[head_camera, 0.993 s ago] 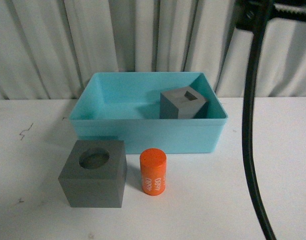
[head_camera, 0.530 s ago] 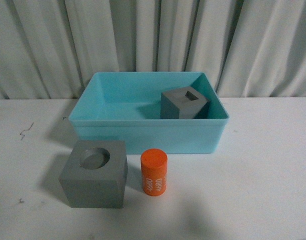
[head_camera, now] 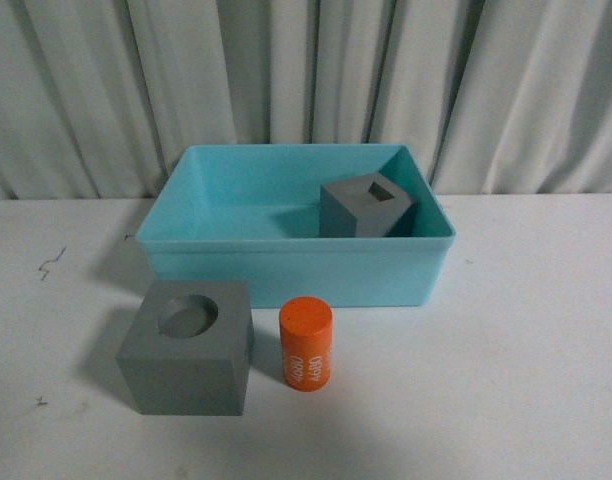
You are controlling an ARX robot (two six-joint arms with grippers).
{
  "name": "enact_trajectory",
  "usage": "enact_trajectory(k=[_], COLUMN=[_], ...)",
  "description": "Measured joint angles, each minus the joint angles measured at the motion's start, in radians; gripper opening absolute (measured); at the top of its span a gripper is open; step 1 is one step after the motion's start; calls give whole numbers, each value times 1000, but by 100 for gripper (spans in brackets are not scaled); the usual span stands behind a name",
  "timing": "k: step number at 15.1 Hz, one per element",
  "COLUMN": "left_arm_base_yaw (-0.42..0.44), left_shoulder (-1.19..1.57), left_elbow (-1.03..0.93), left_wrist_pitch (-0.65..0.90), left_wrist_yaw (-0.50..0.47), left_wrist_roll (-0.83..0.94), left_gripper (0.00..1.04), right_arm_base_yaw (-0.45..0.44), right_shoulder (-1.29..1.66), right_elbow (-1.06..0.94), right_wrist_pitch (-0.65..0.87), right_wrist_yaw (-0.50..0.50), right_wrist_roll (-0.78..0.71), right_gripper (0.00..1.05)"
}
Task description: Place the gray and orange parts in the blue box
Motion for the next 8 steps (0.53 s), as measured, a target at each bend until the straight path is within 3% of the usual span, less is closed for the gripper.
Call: enact_trajectory(k=[4, 6, 8], left_arm_base_yaw=[0, 0, 0], left_shoulder=[0, 0, 0], left_elbow=[0, 0, 0], left_wrist_pitch=[0, 0, 0], left_wrist_yaw=[0, 0, 0], left_wrist_roll=[0, 0, 0], left_gripper=[98, 98, 98], right_arm_base_yaw=[-95, -183, -174], right_shoulder=[-174, -229, -282], right_elbow=[-1, -1, -1], right_wrist_pitch=[-168, -216, -274], right_wrist_yaw=[-114, -161, -178], right_wrist_roll=[0, -1, -1], right_gripper=[2, 2, 2])
